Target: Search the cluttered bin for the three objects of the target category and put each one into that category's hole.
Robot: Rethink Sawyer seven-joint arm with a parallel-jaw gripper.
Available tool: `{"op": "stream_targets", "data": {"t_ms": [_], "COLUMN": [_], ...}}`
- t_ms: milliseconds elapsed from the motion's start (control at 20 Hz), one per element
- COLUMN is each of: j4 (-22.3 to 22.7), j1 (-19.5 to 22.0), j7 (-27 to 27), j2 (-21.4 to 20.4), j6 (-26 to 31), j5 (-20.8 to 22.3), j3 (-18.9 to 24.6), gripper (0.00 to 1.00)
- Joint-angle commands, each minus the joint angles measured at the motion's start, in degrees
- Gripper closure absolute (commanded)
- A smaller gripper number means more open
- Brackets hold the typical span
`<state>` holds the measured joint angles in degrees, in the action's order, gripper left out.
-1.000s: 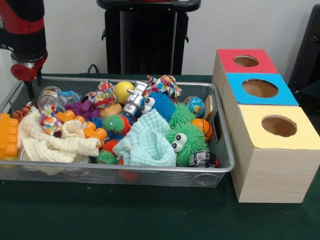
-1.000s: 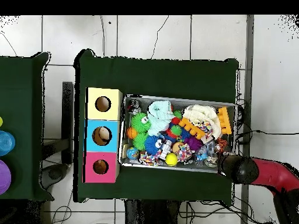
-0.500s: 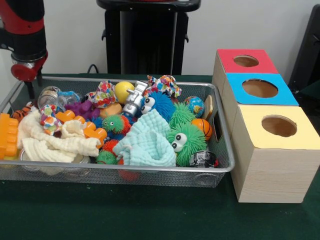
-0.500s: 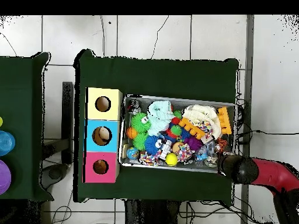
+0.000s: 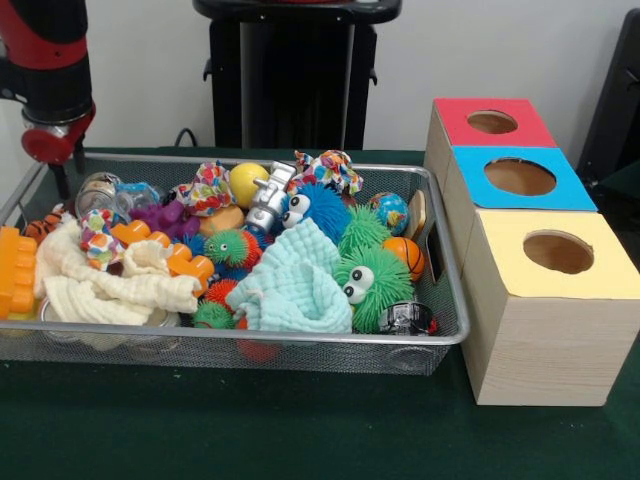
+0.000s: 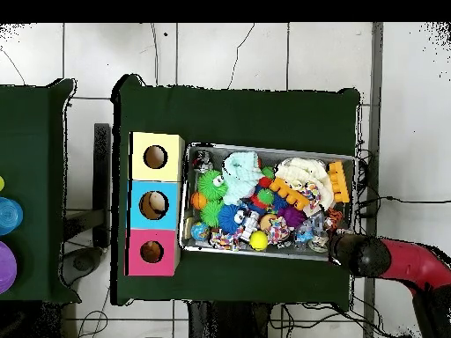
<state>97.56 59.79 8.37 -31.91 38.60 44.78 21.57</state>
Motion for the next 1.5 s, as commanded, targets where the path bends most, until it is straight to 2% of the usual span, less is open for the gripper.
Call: {"op": "stream_targets", "data": {"t_ms": [50,1050,1500], "j4": [-1.8,-8.6,-6.7], "j1": [-0.3,-1.7,-2.5], "j7": [-7.0,-10.3,-9.8], "j2": [1.8,3.2,0.5], "j6": [1.4,4.5,4.7], "j5": [3.9,3.9,3.5], "j3": [4.4,5.5,5.1], "gripper": [0.00,0.00,0.00]}}
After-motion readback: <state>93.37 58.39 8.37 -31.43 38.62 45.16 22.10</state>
